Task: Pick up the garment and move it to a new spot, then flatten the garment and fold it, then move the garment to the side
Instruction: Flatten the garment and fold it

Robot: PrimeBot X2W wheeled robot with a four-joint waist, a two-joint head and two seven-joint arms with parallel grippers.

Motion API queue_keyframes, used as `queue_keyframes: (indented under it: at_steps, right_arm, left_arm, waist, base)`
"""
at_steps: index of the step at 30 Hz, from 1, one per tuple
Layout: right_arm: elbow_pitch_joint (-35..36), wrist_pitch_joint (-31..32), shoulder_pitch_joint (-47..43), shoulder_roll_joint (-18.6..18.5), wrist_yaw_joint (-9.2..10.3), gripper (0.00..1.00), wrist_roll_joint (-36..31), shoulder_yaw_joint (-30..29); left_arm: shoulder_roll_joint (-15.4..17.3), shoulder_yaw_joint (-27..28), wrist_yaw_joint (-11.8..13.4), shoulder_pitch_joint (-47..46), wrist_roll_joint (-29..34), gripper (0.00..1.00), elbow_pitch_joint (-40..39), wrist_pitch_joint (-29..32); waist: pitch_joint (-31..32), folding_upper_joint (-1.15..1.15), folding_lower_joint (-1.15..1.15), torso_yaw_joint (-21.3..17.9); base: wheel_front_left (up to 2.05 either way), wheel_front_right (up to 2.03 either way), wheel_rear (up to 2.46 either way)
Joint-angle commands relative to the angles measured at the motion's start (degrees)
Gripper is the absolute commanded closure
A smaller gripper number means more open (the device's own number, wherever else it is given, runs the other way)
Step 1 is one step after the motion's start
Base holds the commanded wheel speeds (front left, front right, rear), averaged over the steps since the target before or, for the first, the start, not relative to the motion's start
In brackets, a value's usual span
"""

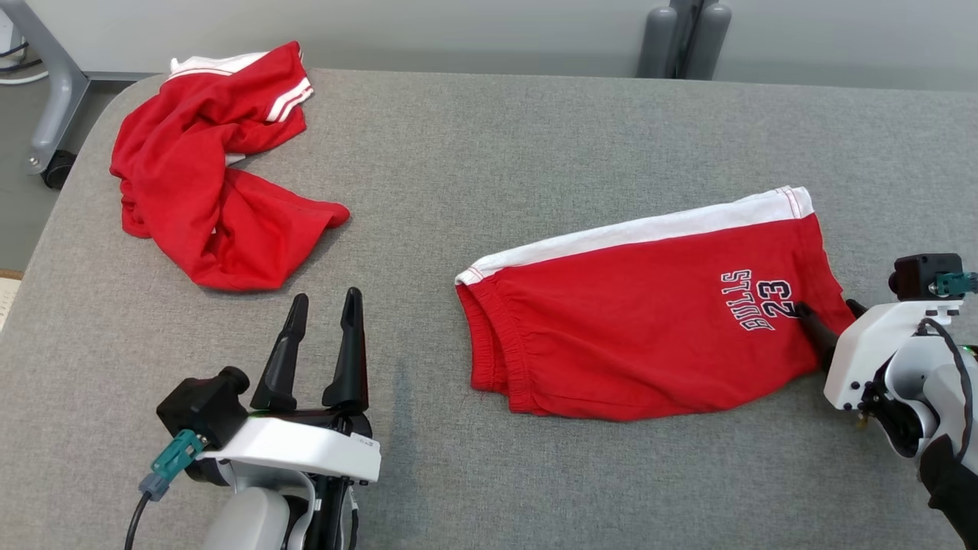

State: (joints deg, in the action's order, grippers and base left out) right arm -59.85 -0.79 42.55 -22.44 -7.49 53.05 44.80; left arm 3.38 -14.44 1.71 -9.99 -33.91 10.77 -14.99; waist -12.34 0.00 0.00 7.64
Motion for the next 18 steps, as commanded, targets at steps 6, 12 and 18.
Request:
queue_keyframes:
  at_steps: [6,12,18]
  right_arm:
    - [-1.04,3.20,-0.93,0.95,-0.01,0.72,2.34,1.08]
    - [0.81,-0.16,-0.41,-0.82,0.00,1.00,3.71,1.90]
    - [1.38,-3.43,-2.23,-1.82,0.00,1.00,5.65,1.06]
  left_arm:
    - [-0.15,1.08,-0.90,0.06,1.13,0.00,0.58,-0.28]
    - [-0.34,1.80,-1.18,1.32,1.80,0.00,1.00,-0.28]
    - [-0.38,2.07,-0.89,1.93,1.87,0.00,0.69,-0.28]
  waist:
    - [-0.11,0.00,0.00,0.64]
    - [1.57,0.00,0.00,-0.82]
    - [2.89,0.00,0.00,-3.37]
  base:
    - [0.00,0.00,0.00]
    - [0.00,0.00,0.00]
    - [0.00,0.00,0.00]
